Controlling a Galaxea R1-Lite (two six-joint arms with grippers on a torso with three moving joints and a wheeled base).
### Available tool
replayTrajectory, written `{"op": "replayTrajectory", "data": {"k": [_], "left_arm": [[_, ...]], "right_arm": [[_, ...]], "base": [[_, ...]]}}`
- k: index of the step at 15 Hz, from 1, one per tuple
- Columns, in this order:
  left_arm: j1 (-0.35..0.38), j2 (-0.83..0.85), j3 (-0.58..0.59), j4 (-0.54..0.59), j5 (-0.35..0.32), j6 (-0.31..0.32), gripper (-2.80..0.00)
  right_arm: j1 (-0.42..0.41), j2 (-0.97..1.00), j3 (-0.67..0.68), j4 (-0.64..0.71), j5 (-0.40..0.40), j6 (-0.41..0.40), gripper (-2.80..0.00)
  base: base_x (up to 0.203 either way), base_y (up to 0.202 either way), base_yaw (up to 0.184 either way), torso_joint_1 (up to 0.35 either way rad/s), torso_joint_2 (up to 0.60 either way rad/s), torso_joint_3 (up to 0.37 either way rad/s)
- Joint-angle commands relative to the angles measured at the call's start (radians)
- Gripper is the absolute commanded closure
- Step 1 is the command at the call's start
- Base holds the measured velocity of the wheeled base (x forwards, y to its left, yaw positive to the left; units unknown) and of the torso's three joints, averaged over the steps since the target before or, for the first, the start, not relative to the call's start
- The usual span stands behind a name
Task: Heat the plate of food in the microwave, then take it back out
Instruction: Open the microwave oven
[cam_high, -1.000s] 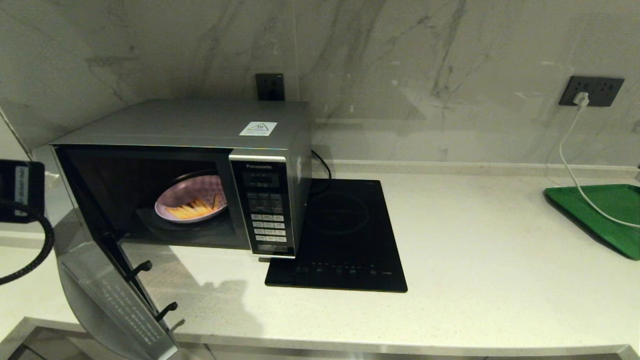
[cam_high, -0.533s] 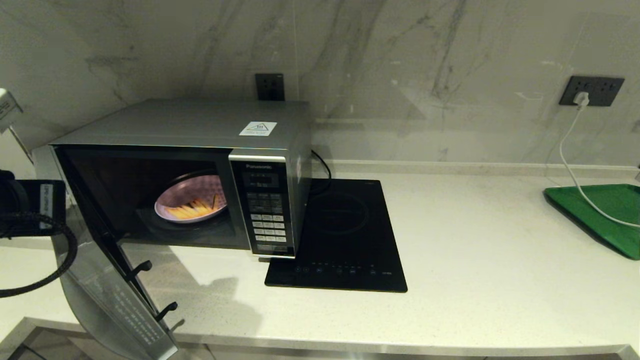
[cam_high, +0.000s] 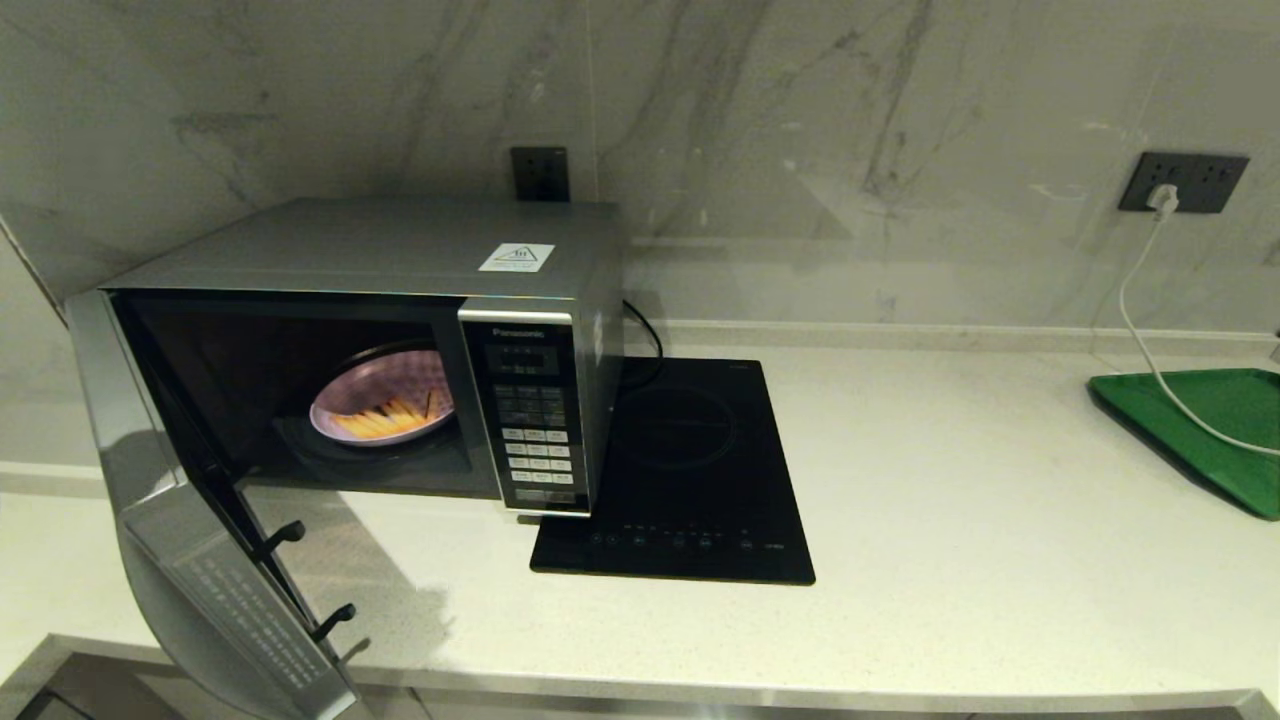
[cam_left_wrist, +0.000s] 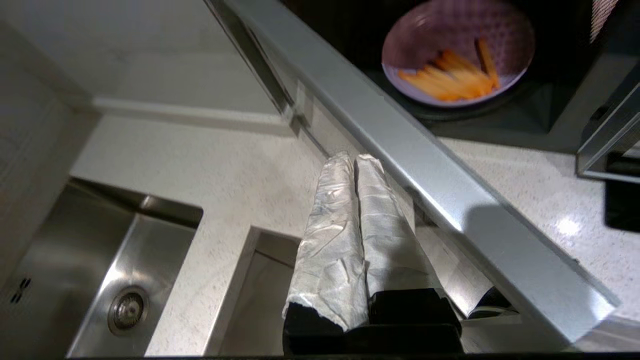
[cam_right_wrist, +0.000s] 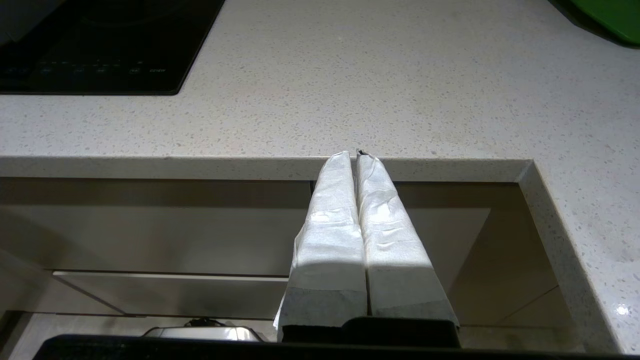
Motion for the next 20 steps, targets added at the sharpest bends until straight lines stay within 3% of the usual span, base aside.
{"op": "replayTrajectory", "data": {"k": [1,5,11,14,16,20], "left_arm": [[-0.009,-0.014,-0.023,-0.006,-0.012,0.002,0.0],[-0.057,0.082,0.019,-0.069,-0.156,-0.086,0.0],[-0.111,0.282,0.015,-0.082,-0.151,-0.288,0.0],[-0.11,0.273,0.024,-0.064,-0.137,-0.308,0.0],[-0.11,0.25,0.024,-0.036,-0.078,-0.308,0.0],[-0.098,0.154,0.031,0.021,-0.028,-0.273,0.0]], "right_arm": [[0.001,0.0,0.0,0.001,-0.001,0.0,0.0],[0.0,0.0,0.001,0.001,0.0,0.0,0.0],[0.0,0.0,0.0,0.001,0.0,0.0,0.0],[0.0,0.0,0.0,0.001,0.0,0.0,0.0],[0.0,0.0,0.0,0.001,0.0,0.0,0.0],[0.001,0.0,0.0,0.001,-0.001,0.0,0.0]], "base": [[0.0,0.0,0.0,0.0,0.0,0.0],[0.0,0.0,0.0,0.0,0.0,0.0],[0.0,0.0,0.0,0.0,0.0,0.0],[0.0,0.0,0.0,0.0,0.0,0.0],[0.0,0.0,0.0,0.0,0.0,0.0],[0.0,0.0,0.0,0.0,0.0,0.0]]}}
